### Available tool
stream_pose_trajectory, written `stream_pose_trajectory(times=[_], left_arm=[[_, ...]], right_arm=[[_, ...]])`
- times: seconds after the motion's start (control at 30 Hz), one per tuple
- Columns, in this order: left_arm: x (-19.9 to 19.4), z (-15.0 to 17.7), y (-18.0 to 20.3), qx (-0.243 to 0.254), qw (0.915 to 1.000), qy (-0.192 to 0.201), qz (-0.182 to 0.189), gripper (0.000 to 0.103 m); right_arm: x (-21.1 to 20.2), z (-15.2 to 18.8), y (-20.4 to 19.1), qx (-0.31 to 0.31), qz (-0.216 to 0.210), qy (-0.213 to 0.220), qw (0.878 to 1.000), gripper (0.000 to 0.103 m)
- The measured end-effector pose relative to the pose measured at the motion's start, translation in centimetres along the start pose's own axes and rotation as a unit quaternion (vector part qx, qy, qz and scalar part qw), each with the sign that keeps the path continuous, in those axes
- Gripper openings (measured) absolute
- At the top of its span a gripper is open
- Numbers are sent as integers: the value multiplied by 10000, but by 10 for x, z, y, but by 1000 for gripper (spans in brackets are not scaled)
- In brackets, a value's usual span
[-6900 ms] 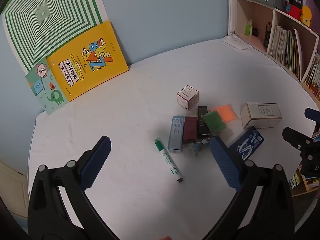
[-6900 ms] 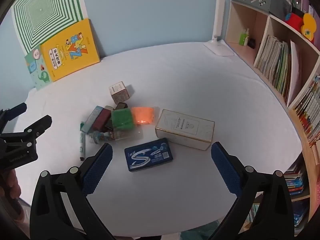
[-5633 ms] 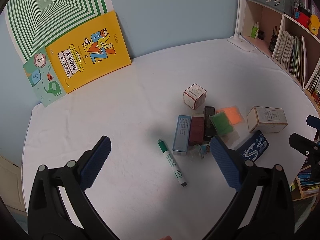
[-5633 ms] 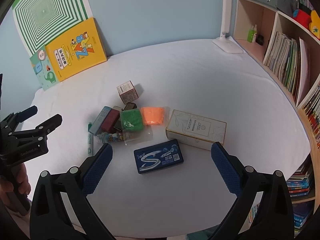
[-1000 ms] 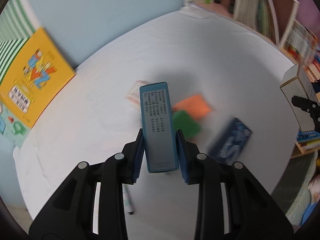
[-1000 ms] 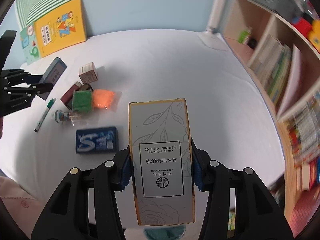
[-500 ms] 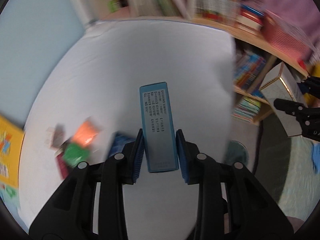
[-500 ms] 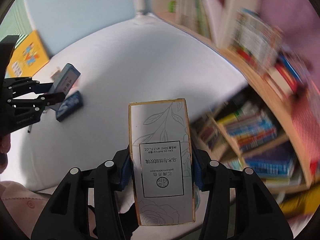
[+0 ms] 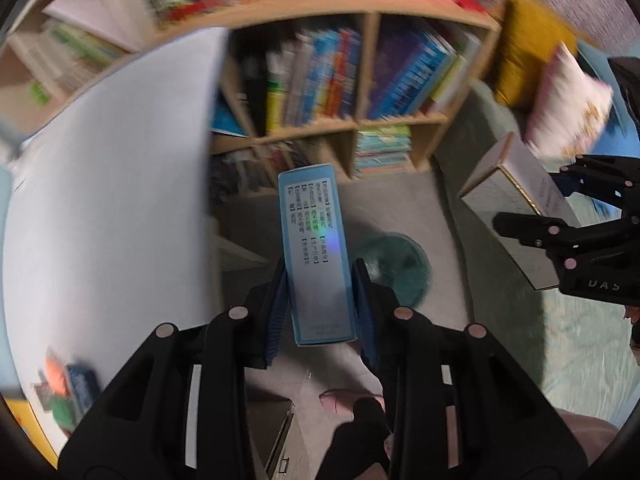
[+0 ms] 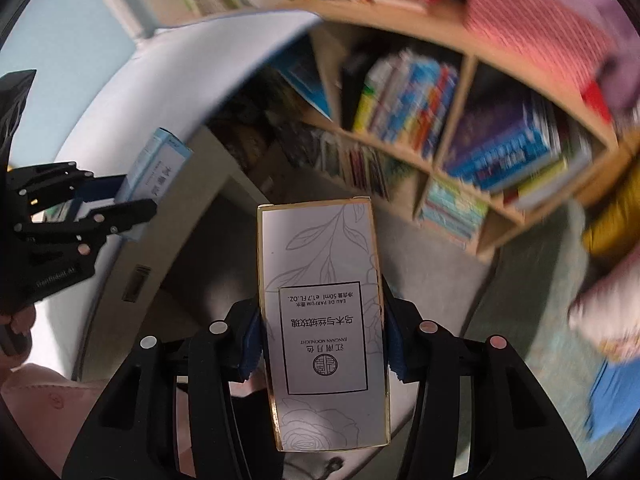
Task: Collect trash
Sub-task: 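Carry both boxes off the table toward the green wastebasket, then open both tools to drop the boxes into the green wastebasket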
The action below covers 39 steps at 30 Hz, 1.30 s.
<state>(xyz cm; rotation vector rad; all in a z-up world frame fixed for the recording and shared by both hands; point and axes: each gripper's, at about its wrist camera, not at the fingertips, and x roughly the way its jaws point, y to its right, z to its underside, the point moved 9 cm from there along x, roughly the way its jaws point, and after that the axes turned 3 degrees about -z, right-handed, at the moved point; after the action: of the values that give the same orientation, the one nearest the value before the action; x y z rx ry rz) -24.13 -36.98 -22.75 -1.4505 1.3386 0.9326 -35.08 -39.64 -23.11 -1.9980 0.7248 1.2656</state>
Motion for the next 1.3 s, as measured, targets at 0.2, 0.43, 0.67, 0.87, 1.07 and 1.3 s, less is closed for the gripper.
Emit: stream_pose_trajectory(times=[0.2, 0.43, 0.67, 0.87, 1.07, 1.3], left_arm=[[24, -2, 49, 380, 9977, -377, 413, 29], [40, -4, 84, 741, 9935, -679, 543, 30], [51, -4, 105, 1211, 9892, -738, 371, 76], [57, -2, 96, 1122, 9895, -877, 254, 76], [52, 4, 80, 920, 9915, -898, 186, 78], [17, 8, 30, 77, 9982, -563, 167, 87]], right_arm=[[6, 19, 28, 438, -101, -112, 9989, 50], [9, 37, 50, 789, -287, -160, 9963, 50], [13, 48, 59, 837, -277, -311, 9956, 67], [13, 50, 72, 1070, -335, -279, 9933, 67], [9, 50, 73, 1002, -323, -279, 9940, 67], [4, 26, 51, 425, -403, -233, 9980, 67]])
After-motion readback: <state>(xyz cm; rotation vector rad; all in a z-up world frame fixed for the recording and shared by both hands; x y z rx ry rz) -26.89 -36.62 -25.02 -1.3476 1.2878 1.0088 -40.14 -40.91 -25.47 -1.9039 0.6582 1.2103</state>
